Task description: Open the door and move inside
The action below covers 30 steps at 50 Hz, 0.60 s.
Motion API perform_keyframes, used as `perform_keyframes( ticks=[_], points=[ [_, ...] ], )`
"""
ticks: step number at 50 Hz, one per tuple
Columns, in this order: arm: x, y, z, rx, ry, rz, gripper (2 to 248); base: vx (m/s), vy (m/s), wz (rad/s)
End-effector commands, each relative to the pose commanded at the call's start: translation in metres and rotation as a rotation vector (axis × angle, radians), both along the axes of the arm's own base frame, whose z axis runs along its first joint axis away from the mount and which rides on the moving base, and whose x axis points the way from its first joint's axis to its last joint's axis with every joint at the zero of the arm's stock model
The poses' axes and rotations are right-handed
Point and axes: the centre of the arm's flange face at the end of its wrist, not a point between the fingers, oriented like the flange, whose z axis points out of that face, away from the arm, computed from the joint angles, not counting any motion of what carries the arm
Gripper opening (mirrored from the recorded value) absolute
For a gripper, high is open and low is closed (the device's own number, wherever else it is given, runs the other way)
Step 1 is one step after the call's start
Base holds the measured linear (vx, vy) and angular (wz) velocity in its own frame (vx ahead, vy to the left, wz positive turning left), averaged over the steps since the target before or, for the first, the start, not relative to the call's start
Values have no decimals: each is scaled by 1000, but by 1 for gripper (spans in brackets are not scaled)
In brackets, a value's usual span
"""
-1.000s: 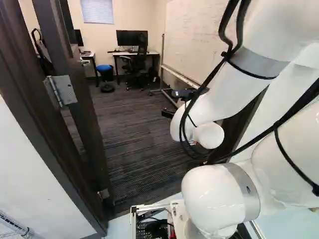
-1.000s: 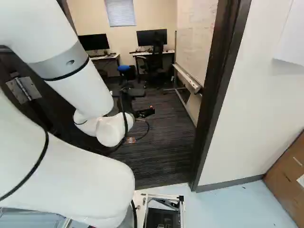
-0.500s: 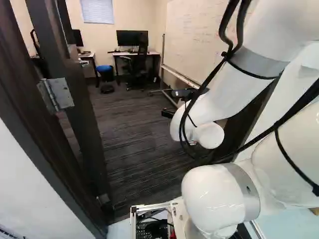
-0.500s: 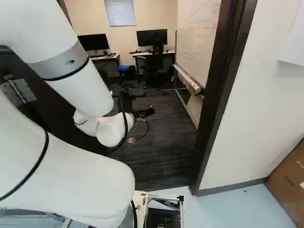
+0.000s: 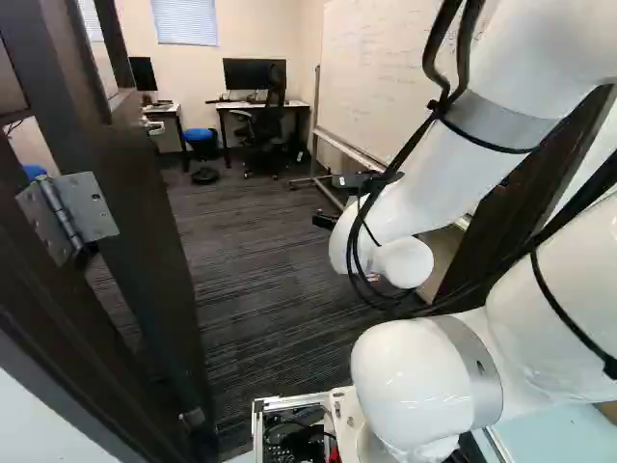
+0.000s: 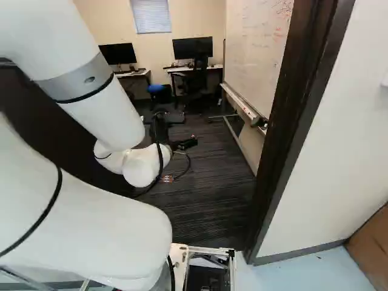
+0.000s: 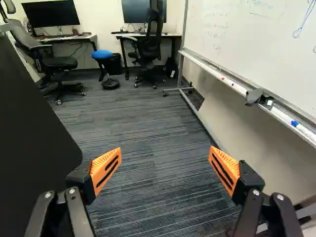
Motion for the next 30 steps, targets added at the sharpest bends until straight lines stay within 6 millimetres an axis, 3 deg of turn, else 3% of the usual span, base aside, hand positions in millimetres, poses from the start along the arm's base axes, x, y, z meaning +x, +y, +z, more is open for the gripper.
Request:
perform_keyframes(
  ticks=[30],
  points=[
    [0,0,0,0,0,0,247,170,5,-9]
  ],
)
